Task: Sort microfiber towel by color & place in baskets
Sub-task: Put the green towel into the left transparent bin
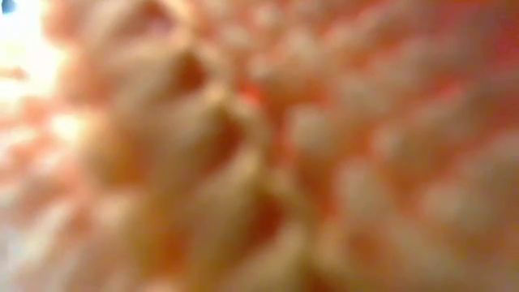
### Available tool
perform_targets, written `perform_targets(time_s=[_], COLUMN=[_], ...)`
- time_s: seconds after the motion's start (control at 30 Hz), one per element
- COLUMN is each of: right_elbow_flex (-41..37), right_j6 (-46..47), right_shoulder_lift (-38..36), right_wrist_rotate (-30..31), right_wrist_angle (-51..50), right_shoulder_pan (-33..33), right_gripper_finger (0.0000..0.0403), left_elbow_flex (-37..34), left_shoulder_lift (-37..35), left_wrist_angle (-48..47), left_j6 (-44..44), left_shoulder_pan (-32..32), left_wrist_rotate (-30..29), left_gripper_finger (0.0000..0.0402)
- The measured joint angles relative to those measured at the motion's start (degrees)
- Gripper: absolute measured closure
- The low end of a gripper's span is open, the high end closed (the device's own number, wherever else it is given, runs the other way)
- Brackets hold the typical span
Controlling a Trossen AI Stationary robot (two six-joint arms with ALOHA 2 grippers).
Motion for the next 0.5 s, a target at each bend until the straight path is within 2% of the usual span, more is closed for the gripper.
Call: perform_targets(time_s=[0.07,0.23,0.3,0.5], right_elbow_flex=[0.00,0.00,-0.01,-0.02], right_j6=[0.00,0.00,0.00,0.00], right_shoulder_lift=[0.00,0.00,-0.01,-0.01], right_wrist_rotate=[0.00,0.00,0.01,0.02], right_wrist_angle=[-0.02,0.00,0.00,0.00], right_shoulder_pan=[-0.02,0.00,0.00,0.00], right_gripper_finger=[0.0402,0.0402,0.0402,0.0402], left_elbow_flex=[-3.21,-9.68,-11.32,-12.44], left_shoulder_lift=[1.08,4.88,6.89,16.47], left_wrist_angle=[0.79,11.21,15.90,22.38], left_j6=[1.83,9.87,11.89,11.55], left_shoulder_pan=[3.19,12.81,15.95,21.46], left_wrist_rotate=[1.21,12.37,15.10,19.82], left_gripper_finger=[0.0401,0.0401,0.0401,0.0393])
